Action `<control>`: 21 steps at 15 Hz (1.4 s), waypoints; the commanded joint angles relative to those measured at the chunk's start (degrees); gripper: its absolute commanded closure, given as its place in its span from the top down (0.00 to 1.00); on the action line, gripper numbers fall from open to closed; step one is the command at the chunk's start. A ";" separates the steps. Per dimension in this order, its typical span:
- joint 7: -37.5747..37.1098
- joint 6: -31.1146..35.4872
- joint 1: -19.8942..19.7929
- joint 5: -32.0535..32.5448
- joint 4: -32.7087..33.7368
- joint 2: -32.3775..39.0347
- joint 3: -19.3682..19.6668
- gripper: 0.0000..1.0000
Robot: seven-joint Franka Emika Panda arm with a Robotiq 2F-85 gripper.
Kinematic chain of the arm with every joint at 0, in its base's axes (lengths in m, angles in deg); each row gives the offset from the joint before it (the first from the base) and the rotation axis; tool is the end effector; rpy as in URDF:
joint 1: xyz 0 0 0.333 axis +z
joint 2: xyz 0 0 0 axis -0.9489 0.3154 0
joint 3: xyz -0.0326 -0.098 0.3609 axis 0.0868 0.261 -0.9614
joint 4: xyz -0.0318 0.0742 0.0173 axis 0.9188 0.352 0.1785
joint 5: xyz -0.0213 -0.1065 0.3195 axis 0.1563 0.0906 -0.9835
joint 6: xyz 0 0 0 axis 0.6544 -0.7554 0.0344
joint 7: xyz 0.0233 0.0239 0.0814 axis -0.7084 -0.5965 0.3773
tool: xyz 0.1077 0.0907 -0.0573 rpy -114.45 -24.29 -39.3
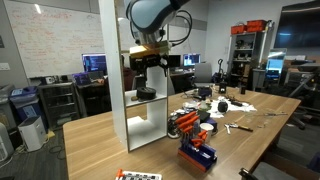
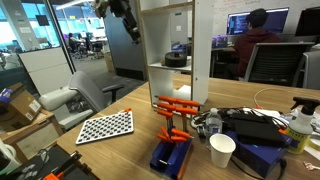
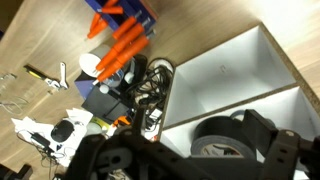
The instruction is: Put the black tape on the pair of scissors
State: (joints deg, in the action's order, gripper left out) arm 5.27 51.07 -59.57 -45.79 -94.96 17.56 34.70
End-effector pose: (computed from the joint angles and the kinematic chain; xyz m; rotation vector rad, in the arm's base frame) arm 0.5144 0.1146 0.5480 2.6907 -0.8517 0.3892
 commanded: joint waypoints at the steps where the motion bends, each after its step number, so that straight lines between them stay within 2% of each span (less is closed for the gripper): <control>1: 3.82 -6.89 -0.18 -9.25 -6.30 -11.74 -2.80 1.00; 5: 7.83 -13.67 -0.68 -20.20 -8.52 -21.20 -4.09 1.00; 11: 11.13 -22.93 -1.20 -25.82 -12.99 -33.25 -6.41 1.00; 12: 10.65 -21.10 -2.55 -24.49 -10.42 -28.99 -7.01 1.00; 15: 11.03 -22.30 -2.60 -25.10 -12.45 -32.68 -7.83 1.00; 21: 11.12 -22.29 -2.68 -25.14 -13.24 -32.82 -7.82 1.00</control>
